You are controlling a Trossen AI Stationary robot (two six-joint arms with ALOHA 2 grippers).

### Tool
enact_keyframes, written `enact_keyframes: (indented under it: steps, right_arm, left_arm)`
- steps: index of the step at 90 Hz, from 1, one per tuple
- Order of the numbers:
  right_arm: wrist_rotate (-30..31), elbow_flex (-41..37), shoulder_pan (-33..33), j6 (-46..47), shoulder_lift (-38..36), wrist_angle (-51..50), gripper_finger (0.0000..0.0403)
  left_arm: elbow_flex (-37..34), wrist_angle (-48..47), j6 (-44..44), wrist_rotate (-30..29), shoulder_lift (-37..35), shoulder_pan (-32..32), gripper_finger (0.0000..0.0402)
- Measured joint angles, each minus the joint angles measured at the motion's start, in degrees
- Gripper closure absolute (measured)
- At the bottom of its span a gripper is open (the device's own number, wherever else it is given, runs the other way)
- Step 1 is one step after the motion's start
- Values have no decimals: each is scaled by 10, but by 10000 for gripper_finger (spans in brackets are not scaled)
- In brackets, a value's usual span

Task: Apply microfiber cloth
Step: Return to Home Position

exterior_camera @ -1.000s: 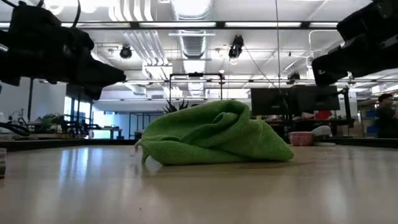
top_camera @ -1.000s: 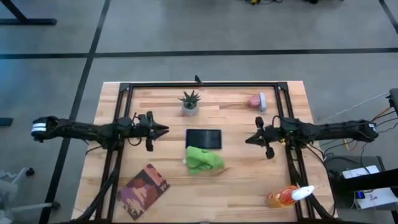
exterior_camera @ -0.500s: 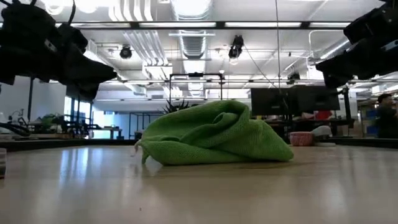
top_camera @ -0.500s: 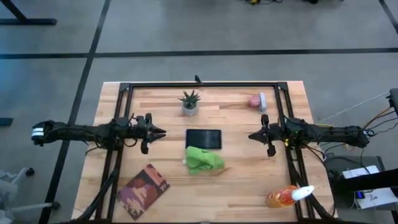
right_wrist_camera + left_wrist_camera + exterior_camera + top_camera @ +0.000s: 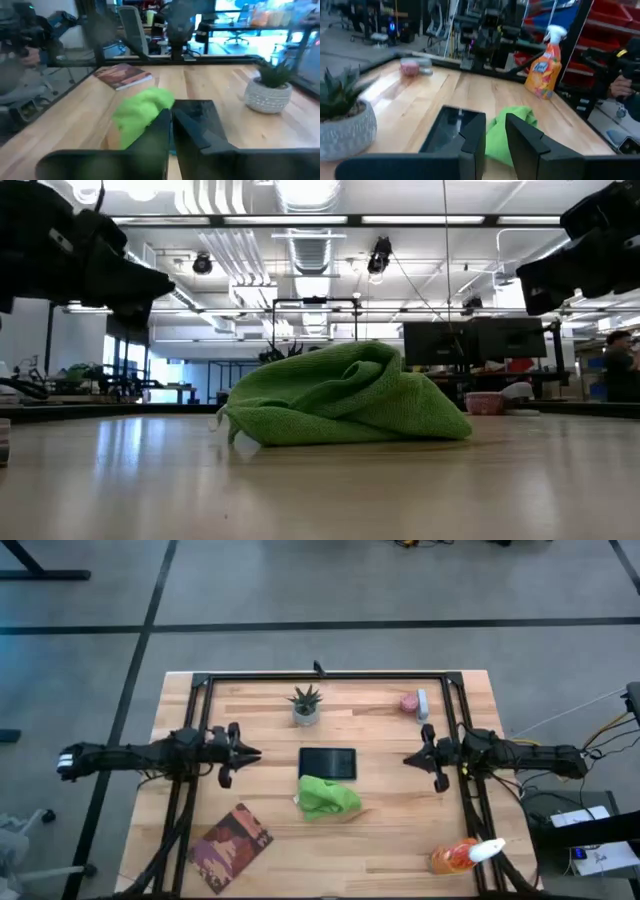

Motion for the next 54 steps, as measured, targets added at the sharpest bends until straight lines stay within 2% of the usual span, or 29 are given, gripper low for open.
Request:
enact_keyframes:
  steps: [25,45,54]
  right_arm:
    - [-1,-6,0,-26,-6,19,403]
    - [0,-6,0,3,-3,20,403]
    - [0,-6,0,3,-1,18,403]
  left_arm:
    - [0,-41,-2,-24,-79,-3,342]
    - [0,-54,4,-75,-100,-21,342]
    - [0,-65,-3,-78,-100,-43,342]
